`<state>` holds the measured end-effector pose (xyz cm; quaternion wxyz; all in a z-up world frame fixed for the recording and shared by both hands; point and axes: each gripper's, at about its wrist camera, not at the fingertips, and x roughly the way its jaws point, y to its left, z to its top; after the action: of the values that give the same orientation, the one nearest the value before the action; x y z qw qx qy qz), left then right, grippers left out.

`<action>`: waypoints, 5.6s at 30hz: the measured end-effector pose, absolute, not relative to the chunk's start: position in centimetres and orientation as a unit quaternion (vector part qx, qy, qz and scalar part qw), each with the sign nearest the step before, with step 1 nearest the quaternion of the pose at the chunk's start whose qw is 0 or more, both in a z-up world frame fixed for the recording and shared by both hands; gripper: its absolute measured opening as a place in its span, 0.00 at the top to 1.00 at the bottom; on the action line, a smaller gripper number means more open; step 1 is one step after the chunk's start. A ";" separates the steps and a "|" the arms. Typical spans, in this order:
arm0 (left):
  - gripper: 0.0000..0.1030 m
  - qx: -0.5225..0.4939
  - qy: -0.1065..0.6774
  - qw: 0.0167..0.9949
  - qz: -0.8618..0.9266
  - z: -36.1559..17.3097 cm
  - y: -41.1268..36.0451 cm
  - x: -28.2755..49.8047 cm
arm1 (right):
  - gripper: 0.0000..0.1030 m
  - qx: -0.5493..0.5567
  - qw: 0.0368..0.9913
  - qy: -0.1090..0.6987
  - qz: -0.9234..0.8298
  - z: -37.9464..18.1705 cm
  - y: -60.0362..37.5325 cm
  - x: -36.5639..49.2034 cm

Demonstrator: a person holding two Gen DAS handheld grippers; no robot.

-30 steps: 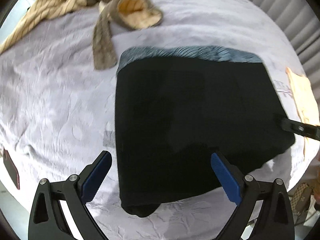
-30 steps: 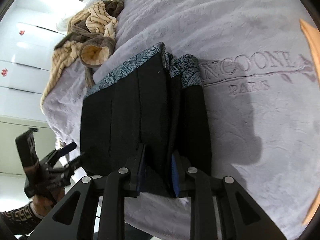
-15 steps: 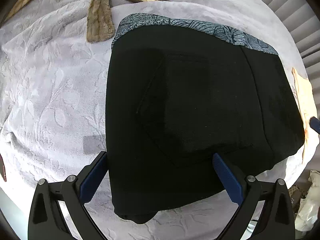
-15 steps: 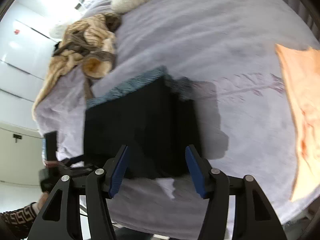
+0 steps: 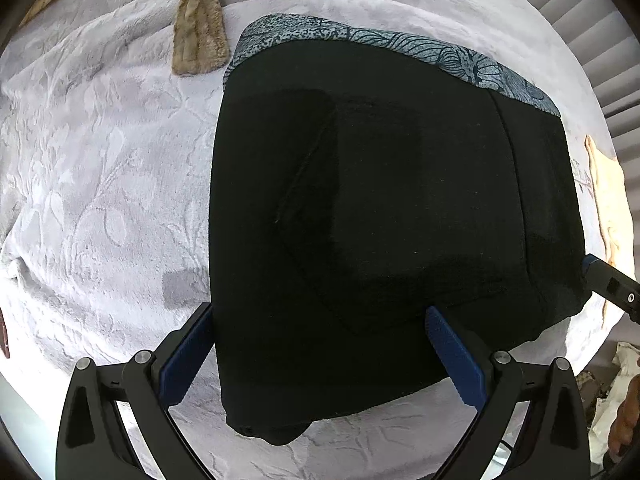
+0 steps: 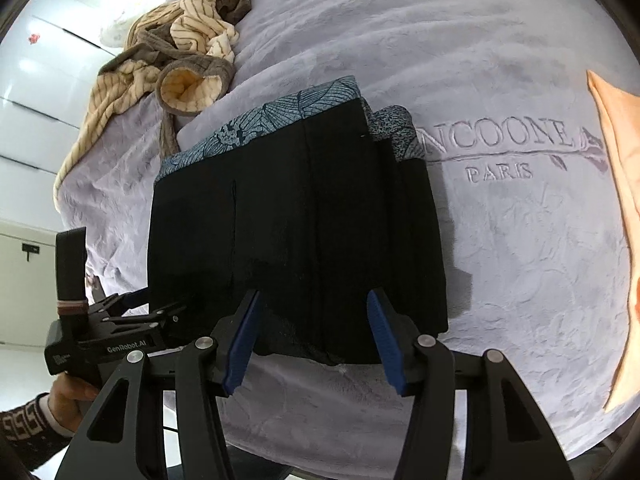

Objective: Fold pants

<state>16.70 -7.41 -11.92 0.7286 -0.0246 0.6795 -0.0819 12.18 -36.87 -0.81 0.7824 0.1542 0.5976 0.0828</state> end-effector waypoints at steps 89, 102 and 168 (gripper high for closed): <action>0.30 -0.142 0.631 0.735 -0.206 -13.4 -3.1 24.5 | 0.49 0.370 0.661 0.617 0.214 -8.1 -44.6 18.6; 0.30 -0.154 0.625 0.736 -0.210 -7.6 -0.2 20.3 | 0.55 0.419 0.640 0.589 0.260 -3.7 -42.7 14.7; 0.00 0.036 0.651 0.757 -0.048 -6.2 -6.5 14.3 | 0.19 0.047 0.754 0.651 0.076 -0.3 -35.3 5.0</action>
<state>14.28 -6.49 -6.22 0.7568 0.0359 0.6509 -0.0485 5.03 -35.32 -0.29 0.7537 0.0467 0.6512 0.0762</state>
